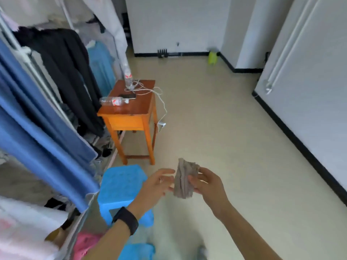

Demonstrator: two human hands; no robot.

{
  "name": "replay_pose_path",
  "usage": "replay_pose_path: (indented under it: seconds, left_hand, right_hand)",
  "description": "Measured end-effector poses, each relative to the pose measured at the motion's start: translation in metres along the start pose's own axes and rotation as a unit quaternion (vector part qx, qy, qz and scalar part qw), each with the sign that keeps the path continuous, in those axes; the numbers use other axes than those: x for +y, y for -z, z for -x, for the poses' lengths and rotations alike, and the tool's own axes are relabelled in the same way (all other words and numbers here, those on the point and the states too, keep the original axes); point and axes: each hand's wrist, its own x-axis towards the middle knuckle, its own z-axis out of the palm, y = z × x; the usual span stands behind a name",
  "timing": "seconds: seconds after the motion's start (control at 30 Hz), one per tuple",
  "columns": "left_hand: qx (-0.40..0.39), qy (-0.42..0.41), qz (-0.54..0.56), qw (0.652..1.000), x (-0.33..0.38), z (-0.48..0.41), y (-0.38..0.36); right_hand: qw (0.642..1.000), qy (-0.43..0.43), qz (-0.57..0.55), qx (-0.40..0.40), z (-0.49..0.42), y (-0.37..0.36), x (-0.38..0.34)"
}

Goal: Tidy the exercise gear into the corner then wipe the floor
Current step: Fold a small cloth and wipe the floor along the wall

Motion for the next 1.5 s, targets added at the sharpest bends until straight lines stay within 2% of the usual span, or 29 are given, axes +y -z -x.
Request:
replay_pose_path:
  seconds: [0.07,0.2,0.33,0.43,0.57,0.63,0.7,0.77,0.9,1.0,1.1,1.17,1.27,1.4,1.5]
  left_hand:
    - [-0.004,-0.018,0.002,1.000,0.016,-0.008,-0.032]
    - [-0.119,-0.051,-0.059,0.990,0.041,-0.029,-0.115]
    - [-0.202,-0.012,-0.076,0.976,0.058,-0.053,-0.221]
    - [-0.238,0.029,-0.021,0.971,0.063,-0.075,-0.298]
    - [-0.326,0.087,0.051,0.940,0.072,-0.085,-0.392]
    - [-0.383,0.096,0.065,0.916,0.079,-0.087,-0.431]
    - [-0.432,0.077,0.039,0.898,0.085,-0.091,-0.468]
    - [-0.449,0.063,0.006,0.891,0.088,-0.097,-0.501]
    - [-0.446,0.040,-0.067,0.891,0.090,-0.110,-0.558]
    - [-0.417,0.036,-0.114,0.901,0.080,-0.134,-0.593]
    - [-0.402,0.085,-0.137,0.901,0.073,-0.164,-0.626]
    - [-0.430,0.122,-0.162,0.880,0.071,-0.179,-0.648]
    - [-0.471,0.131,-0.184,0.853,0.074,-0.191,-0.684]
    - [-0.510,0.126,-0.204,0.826,0.088,-0.195,-0.726]
    - [-0.568,0.170,-0.211,0.777,0.097,-0.203,-0.755]
  right_hand:
    - [0.999,0.006,-0.016,0.050,0.007,0.037,-0.004]
    - [0.995,-0.003,-0.074,0.073,0.024,0.115,-0.004]
    - [0.990,0.005,-0.133,0.057,0.044,0.204,0.002]
    - [0.981,0.000,-0.141,0.137,0.055,0.272,0.012]
    - [0.949,-0.029,-0.191,0.248,0.076,0.361,0.022]
    - [0.942,-0.026,-0.197,0.272,0.088,0.397,0.022]
    - [0.952,-0.009,-0.146,0.270,0.095,0.425,0.023]
    - [0.957,-0.006,-0.074,0.282,0.098,0.445,0.025]
    - [0.929,-0.026,-0.009,0.370,0.095,0.477,0.036]
    - [0.901,-0.066,0.002,0.428,0.091,0.507,0.053]
    - [0.866,-0.098,-0.038,0.489,0.086,0.537,0.067]
    - [0.844,-0.109,-0.047,0.523,0.079,0.551,0.069]
    - [0.819,-0.109,-0.060,0.560,0.060,0.566,0.066]
    - [0.823,-0.080,-0.055,0.560,0.040,0.574,0.059]
    - [0.809,-0.092,-0.046,0.578,0.038,0.588,0.066]
